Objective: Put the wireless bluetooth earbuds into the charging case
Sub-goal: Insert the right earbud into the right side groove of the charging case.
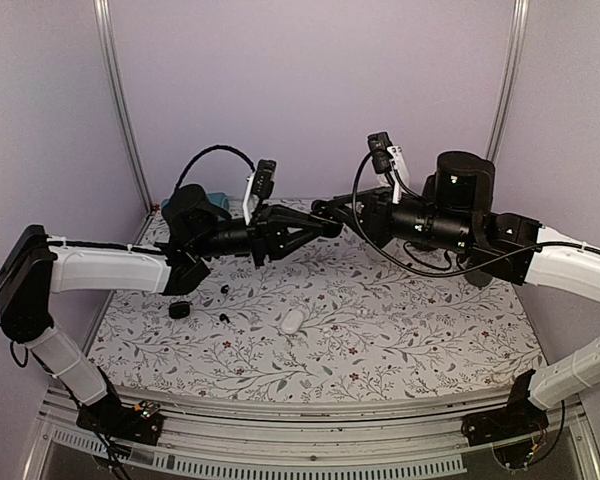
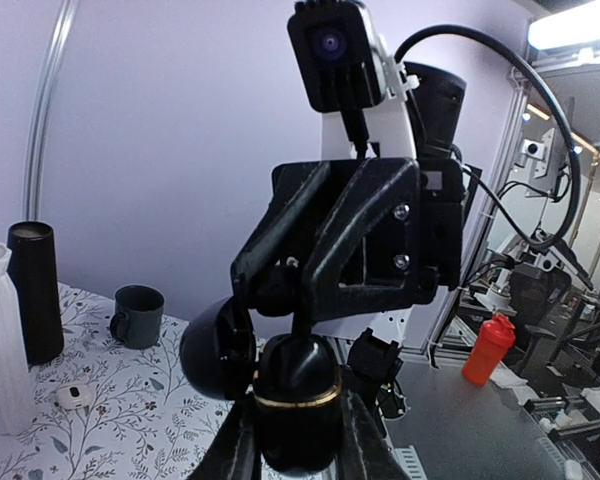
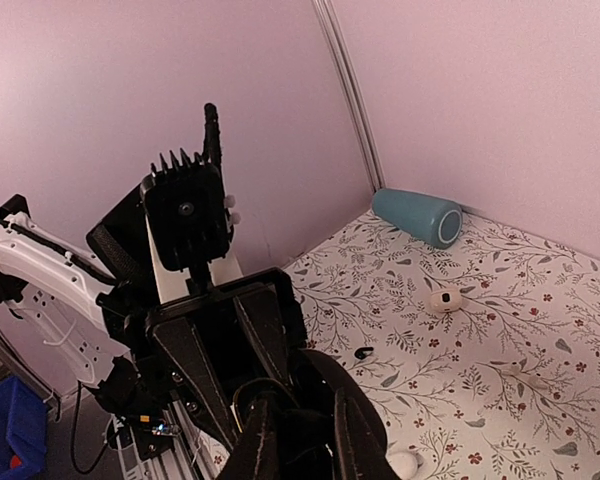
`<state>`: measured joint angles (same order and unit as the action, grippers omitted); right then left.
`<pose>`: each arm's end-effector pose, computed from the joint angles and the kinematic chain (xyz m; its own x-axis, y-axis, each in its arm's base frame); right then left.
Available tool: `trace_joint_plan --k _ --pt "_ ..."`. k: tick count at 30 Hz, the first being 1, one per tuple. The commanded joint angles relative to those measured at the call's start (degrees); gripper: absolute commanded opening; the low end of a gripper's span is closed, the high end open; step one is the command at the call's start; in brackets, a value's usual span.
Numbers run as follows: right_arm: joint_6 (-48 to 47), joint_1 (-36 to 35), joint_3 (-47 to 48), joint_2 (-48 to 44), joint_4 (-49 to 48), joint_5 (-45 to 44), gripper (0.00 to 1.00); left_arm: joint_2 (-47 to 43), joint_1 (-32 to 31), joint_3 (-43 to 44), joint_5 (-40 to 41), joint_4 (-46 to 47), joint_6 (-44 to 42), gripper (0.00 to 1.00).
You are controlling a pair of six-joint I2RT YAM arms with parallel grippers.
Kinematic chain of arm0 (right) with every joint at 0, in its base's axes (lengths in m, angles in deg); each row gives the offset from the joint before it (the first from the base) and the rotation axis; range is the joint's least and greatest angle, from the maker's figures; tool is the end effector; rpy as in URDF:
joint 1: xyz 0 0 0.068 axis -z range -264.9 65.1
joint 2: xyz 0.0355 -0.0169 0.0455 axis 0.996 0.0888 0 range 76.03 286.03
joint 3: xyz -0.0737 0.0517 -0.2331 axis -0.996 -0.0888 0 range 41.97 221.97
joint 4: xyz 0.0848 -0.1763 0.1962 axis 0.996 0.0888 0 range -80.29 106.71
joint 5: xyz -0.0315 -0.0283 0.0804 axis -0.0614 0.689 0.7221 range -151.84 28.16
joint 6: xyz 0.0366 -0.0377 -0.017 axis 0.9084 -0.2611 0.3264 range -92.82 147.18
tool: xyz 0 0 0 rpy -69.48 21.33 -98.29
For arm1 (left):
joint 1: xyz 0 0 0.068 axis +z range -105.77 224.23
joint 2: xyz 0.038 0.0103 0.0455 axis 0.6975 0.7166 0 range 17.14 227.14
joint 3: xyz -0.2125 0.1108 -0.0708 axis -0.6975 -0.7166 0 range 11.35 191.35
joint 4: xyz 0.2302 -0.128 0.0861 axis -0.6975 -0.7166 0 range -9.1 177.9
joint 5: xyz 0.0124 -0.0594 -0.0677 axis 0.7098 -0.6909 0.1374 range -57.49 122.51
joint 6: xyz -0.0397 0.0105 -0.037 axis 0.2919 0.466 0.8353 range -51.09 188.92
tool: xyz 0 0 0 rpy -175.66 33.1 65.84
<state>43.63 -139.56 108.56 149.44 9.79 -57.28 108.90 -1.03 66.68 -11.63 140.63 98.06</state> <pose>0.1878 0.2700 0.3588 -0.3098 0.0510 -0.9494 -0.8039 0.5191 0.2902 0.2422 -0.2816 0.2749 -0.3047 -0.1889 -0.9335 0.9524 -0.0707 -0.2966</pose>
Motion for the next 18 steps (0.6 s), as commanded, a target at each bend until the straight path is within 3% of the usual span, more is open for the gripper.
trace_joint_plan --k 1,18 --pt "-0.6 -0.3 0.0 -1.2 3.4 -1.9 0.1 -3.3 0.1 0.7 -0.3 3.1 -1.1 0.0" --pt "-1.4 -0.1 0.2 -1.1 4.6 0.1 0.11 -3.9 0.0 0.7 0.0 4.0 -0.6 0.0"
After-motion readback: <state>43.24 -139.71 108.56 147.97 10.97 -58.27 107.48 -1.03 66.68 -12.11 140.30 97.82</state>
